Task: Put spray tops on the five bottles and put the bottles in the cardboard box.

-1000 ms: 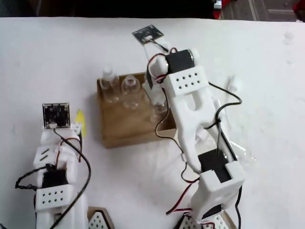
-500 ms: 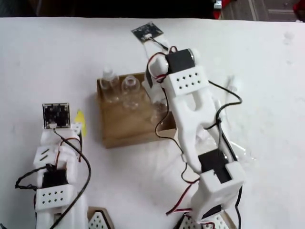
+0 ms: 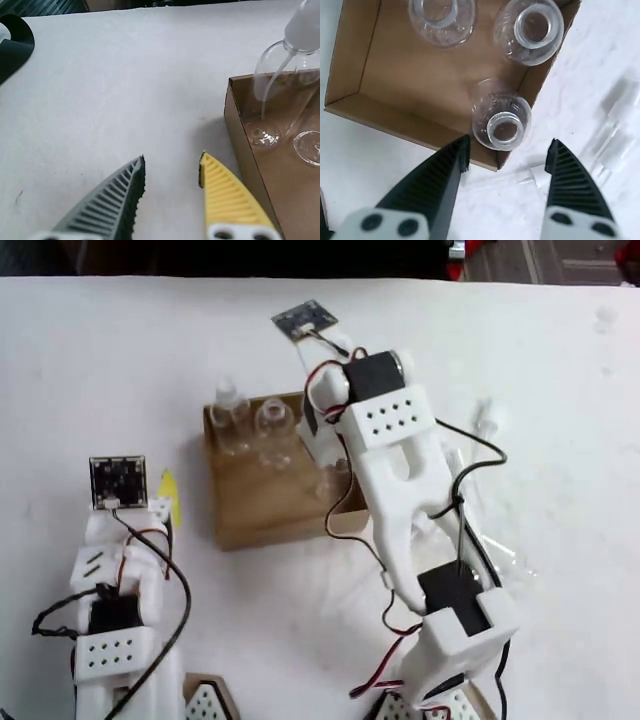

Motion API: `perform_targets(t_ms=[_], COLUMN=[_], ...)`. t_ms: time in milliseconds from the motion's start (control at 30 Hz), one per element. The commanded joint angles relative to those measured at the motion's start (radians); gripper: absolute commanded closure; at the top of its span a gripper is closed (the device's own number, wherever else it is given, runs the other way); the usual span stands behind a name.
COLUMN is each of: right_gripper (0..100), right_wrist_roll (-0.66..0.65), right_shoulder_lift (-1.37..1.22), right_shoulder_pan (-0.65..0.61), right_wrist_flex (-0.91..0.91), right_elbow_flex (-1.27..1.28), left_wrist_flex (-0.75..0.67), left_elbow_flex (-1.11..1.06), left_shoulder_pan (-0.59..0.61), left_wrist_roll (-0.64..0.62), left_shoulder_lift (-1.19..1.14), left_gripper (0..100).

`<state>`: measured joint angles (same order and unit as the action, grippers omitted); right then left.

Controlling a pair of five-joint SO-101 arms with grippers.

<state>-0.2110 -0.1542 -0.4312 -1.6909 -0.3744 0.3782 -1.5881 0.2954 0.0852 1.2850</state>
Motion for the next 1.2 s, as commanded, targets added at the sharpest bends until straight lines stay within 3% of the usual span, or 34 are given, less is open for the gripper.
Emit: perform_targets(t_ms=[0,267,500,1167], right_gripper=[77.2,77.5,92.3,97.8], right_wrist_roll=[0.009,0.002,-0.002,-0.002], right_shoulder_lift=[0.01,-0.035,-0.036,-0.024], right_shoulder_pan=[0.015,0.013,0.01,-0.005], right_wrist_flex=[0.038,0.045,0.045,0.045], right_elbow_flex=[0.002,-0.025,-0.02,-0.028], left_wrist_flex=[-0.028,-0.028,-0.028,-0.028], left_elbow_flex=[0.049,0.049,0.049,0.049], left_shoulder_pan=[-0.007,-0.007,-0.007,-0.004], left_wrist_roll=[-0.006,-0.006,-0.006,-0.009], left_shoulder_lift=[0.015,0.015,0.015,0.015], left_gripper=[83,83,83,83])
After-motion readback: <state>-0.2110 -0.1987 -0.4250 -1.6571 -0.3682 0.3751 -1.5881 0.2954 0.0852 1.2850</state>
